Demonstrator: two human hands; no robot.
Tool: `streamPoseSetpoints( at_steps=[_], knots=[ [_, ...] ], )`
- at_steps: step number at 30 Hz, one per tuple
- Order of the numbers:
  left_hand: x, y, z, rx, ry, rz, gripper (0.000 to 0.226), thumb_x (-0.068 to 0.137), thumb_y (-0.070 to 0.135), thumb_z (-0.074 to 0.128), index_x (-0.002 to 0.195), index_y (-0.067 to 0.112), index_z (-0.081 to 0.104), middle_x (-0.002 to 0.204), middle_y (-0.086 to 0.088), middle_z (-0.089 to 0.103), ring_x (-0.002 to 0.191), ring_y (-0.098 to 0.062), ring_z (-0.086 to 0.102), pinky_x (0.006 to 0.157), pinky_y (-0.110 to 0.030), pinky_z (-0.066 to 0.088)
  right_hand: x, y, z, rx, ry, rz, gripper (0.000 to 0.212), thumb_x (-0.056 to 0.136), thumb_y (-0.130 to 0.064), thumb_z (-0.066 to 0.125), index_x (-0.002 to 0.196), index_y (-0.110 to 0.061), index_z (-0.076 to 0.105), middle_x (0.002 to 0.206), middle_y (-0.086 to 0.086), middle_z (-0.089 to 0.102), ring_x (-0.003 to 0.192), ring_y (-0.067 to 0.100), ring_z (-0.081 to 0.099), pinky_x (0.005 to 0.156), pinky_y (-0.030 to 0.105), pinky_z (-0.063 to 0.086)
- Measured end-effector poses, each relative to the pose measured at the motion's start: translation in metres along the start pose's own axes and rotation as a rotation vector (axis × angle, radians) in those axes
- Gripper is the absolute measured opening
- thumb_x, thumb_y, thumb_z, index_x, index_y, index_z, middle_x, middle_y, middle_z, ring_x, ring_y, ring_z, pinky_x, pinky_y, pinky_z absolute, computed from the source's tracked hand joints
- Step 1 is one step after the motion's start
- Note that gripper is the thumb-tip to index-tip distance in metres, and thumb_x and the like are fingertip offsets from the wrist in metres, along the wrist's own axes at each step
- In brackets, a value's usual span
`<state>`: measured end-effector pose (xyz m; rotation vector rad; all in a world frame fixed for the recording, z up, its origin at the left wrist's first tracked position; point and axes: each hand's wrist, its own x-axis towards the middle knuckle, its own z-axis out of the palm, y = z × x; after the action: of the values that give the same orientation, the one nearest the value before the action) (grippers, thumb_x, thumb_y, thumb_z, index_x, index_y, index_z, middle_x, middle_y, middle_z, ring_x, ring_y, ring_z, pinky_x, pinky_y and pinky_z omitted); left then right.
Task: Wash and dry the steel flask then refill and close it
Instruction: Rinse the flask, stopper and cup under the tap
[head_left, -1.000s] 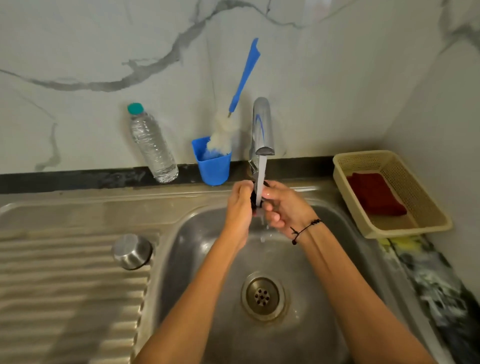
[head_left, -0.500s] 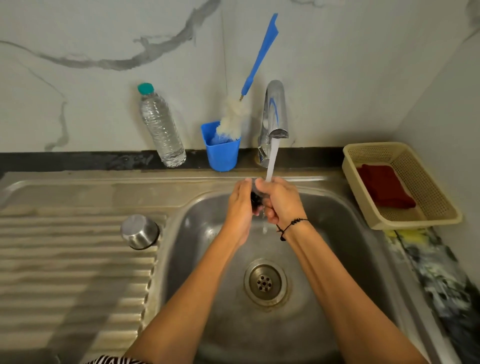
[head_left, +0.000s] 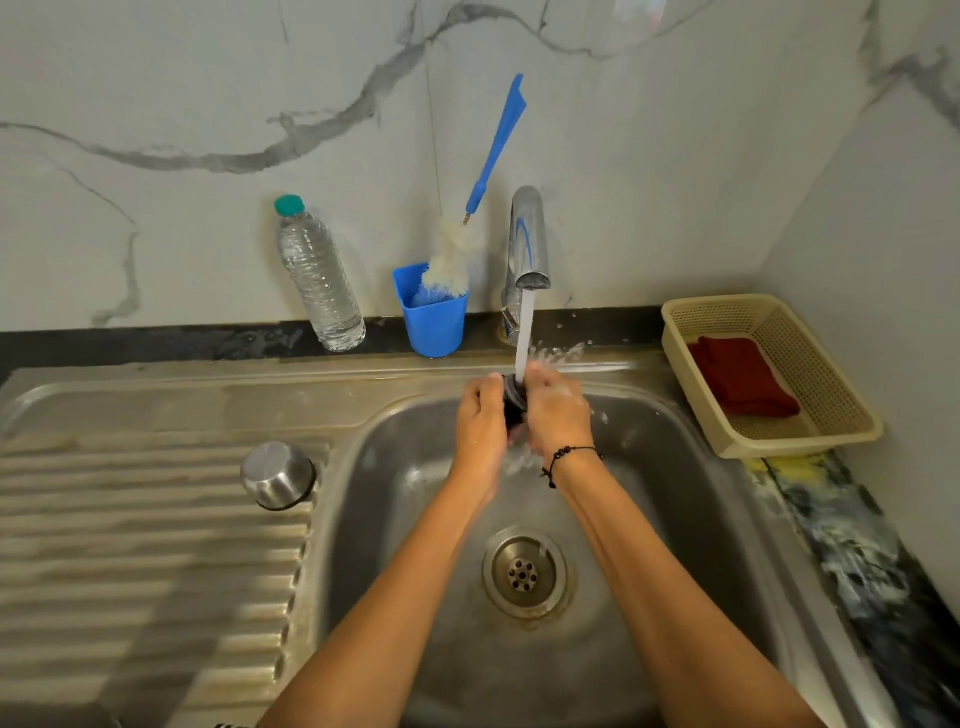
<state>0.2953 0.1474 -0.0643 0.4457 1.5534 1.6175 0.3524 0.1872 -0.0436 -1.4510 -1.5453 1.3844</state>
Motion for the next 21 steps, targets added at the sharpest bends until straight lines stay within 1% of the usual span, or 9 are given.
streamPoseSetpoints(
  at_steps=[2, 4, 7, 9, 12, 13, 16, 17, 21],
  knots=[
    [0.005, 0.002, -0.002, -0.024, 0.055, -0.012, 0.024, 0.103, 0.027, 0.036, 0.106, 0.01, 0.054, 0.082, -0.003, 0.059, 0.065, -0.008, 0.058, 0.054, -0.019, 0.047, -0.006, -0.004, -0.002, 0.154, -0.133, 0.098, 0.024, 0.1, -0.026, 0.036, 0.092, -0.018, 0.057, 0.067, 0.003, 0.053, 0.047, 0.011, 0.045, 0.037, 0.02, 0.039],
    [0.006, 0.003, 0.0, -0.014, 0.061, -0.001, 0.024, 0.103, 0.027, 0.036, 0.101, 0.01, 0.053, 0.078, -0.004, 0.058, 0.061, -0.01, 0.057, 0.053, -0.021, 0.048, -0.008, -0.005, -0.006, 0.308, -0.217, 0.179, 0.024, 0.1, -0.021, 0.038, 0.099, -0.013, 0.06, 0.059, 0.001, 0.051, 0.041, 0.009, 0.04, 0.035, 0.02, 0.034],
    [0.0, 0.004, 0.006, 0.013, 0.077, 0.034, 0.019, 0.102, 0.026, 0.037, 0.102, 0.015, 0.052, 0.087, -0.004, 0.06, 0.076, -0.013, 0.059, 0.066, -0.024, 0.05, 0.0, 0.0, -0.003, 0.253, -0.093, 0.166, 0.029, 0.097, -0.022, 0.039, 0.081, -0.017, 0.062, 0.06, 0.004, 0.051, 0.045, 0.013, 0.043, 0.042, 0.027, 0.039],
    [-0.005, 0.003, 0.01, 0.033, 0.069, 0.065, 0.018, 0.102, 0.025, 0.036, 0.102, 0.016, 0.051, 0.09, -0.003, 0.058, 0.081, -0.012, 0.058, 0.069, -0.024, 0.049, 0.007, 0.0, 0.0, 0.198, 0.004, 0.111, 0.035, 0.093, -0.026, 0.042, 0.064, -0.021, 0.06, 0.067, 0.008, 0.055, 0.059, 0.021, 0.053, 0.058, 0.04, 0.051],
    [-0.005, 0.004, 0.011, 0.089, 0.077, 0.101, 0.022, 0.102, 0.026, 0.035, 0.105, 0.012, 0.052, 0.09, -0.004, 0.058, 0.083, -0.015, 0.057, 0.07, -0.026, 0.048, 0.008, -0.004, -0.002, 0.258, -0.027, 0.11, 0.038, 0.095, -0.036, 0.045, 0.068, -0.015, 0.061, 0.07, 0.007, 0.06, 0.065, 0.02, 0.057, 0.067, 0.039, 0.053],
    [-0.003, 0.006, 0.01, 0.1, 0.091, 0.1, 0.023, 0.102, 0.026, 0.035, 0.105, 0.011, 0.052, 0.089, -0.004, 0.058, 0.083, -0.016, 0.056, 0.071, -0.027, 0.048, 0.007, -0.004, -0.002, 0.277, -0.059, 0.096, 0.037, 0.096, -0.035, 0.043, 0.073, -0.014, 0.061, 0.068, 0.005, 0.06, 0.063, 0.018, 0.057, 0.065, 0.035, 0.052],
    [0.002, 0.011, 0.008, 0.123, 0.118, 0.106, 0.022, 0.101, 0.025, 0.035, 0.102, 0.012, 0.053, 0.086, -0.002, 0.058, 0.084, -0.018, 0.057, 0.077, -0.032, 0.049, 0.001, -0.003, -0.002, 0.175, -0.141, 0.091, 0.029, 0.1, -0.029, 0.035, 0.089, -0.014, 0.057, 0.059, -0.001, 0.049, 0.047, 0.011, 0.044, 0.041, 0.021, 0.039],
    [0.001, 0.01, 0.008, 0.152, 0.106, 0.125, 0.021, 0.102, 0.026, 0.035, 0.102, 0.013, 0.052, 0.086, -0.001, 0.058, 0.085, -0.018, 0.058, 0.078, -0.032, 0.05, 0.001, -0.002, -0.001, 0.179, -0.135, 0.1, 0.028, 0.099, -0.027, 0.034, 0.088, -0.015, 0.056, 0.06, -0.001, 0.047, 0.047, 0.011, 0.042, 0.04, 0.021, 0.036],
    [-0.009, 0.011, 0.009, 0.27, 0.07, 0.18, 0.019, 0.103, 0.029, 0.033, 0.108, 0.016, 0.046, 0.084, 0.004, 0.054, 0.078, -0.011, 0.056, 0.062, -0.015, 0.046, 0.01, 0.0, -0.003, 0.206, -0.036, 0.066, 0.033, 0.095, -0.031, 0.042, 0.071, -0.013, 0.056, 0.072, 0.007, 0.056, 0.065, 0.019, 0.051, 0.066, 0.038, 0.046]
  ],
)
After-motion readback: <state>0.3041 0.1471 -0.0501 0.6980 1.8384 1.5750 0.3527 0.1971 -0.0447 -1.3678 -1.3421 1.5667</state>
